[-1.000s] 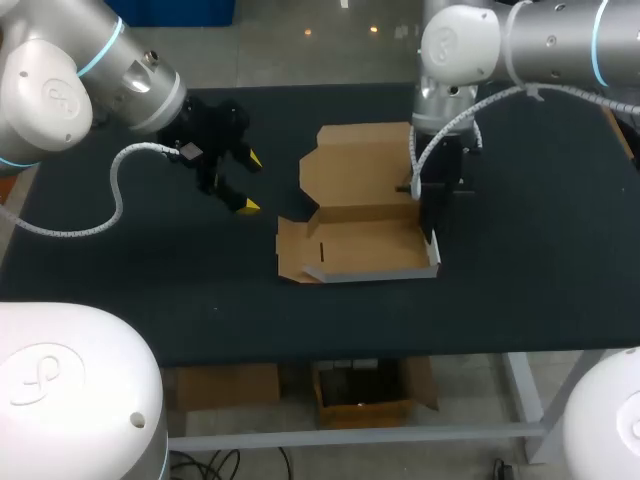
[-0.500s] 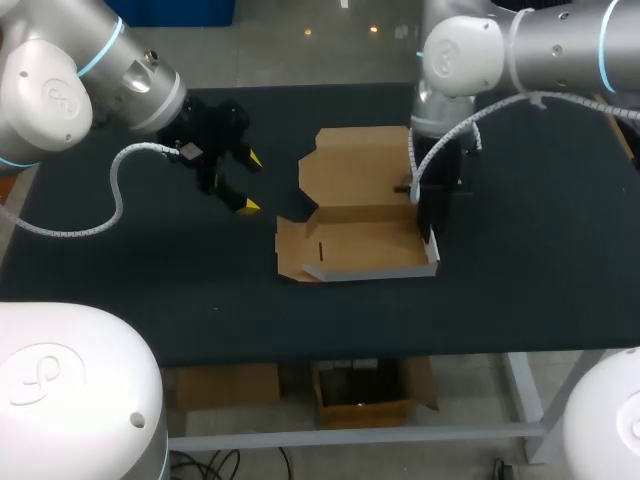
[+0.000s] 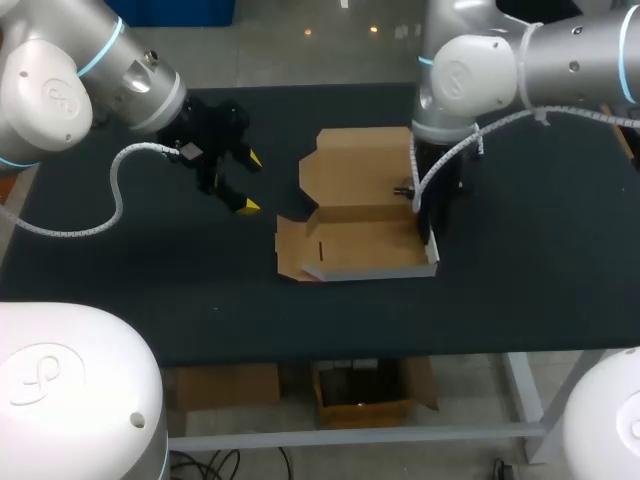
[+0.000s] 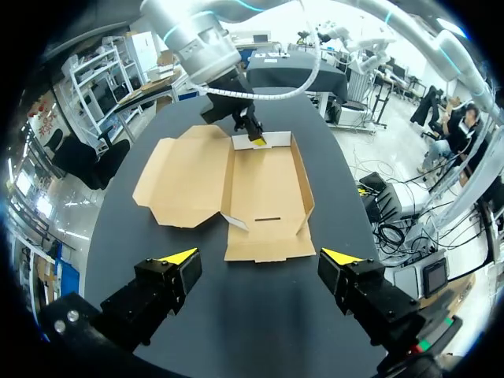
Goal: Assemble the packaging by folding the flat box into shape, placing the metal phone stand inside, and closing the box properly
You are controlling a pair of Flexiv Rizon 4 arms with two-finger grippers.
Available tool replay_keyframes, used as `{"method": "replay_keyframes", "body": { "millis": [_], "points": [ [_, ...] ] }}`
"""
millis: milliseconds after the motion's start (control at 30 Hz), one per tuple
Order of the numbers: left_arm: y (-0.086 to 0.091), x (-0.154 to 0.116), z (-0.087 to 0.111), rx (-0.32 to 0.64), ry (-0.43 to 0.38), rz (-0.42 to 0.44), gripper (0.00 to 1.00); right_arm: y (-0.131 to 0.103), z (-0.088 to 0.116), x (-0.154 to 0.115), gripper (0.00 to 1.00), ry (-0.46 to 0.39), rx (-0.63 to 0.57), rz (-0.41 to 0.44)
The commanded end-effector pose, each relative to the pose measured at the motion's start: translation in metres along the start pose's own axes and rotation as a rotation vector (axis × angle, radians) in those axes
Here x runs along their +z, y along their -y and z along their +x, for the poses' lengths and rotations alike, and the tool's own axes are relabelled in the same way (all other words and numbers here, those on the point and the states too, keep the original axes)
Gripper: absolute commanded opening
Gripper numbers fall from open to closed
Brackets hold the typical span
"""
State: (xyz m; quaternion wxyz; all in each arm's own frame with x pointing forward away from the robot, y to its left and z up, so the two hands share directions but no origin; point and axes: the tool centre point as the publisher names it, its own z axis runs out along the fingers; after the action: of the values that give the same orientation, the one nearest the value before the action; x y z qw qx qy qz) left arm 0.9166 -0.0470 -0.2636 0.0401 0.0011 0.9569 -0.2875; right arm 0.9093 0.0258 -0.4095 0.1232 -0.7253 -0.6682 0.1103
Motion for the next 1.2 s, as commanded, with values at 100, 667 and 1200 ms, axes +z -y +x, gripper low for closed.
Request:
{"method": "replay_keyframes", "body": {
  "millis": [100, 667, 1200],
  "points": [
    [0.0007, -0.0004, -0.0005, -0.001, -0.003, -0.005, 1.0, 0.0055, -0.0032, 0.003, 0.09, -0.005, 0.011, -0.086],
    [0.0007, -0.0004, -0.0005, -0.001, -0.003, -0.005, 1.0, 0.0015, -0.0004, 0.0076, 0.09, -0.002, 0.049, -0.181],
    [0.0007, -0.0004, -0.0005, -0.001, -0.003, -0.005, 1.0, 0.0004, 0.003, 0.009, 0.11, 0.016, 0.072, -0.236]
  ]
}}
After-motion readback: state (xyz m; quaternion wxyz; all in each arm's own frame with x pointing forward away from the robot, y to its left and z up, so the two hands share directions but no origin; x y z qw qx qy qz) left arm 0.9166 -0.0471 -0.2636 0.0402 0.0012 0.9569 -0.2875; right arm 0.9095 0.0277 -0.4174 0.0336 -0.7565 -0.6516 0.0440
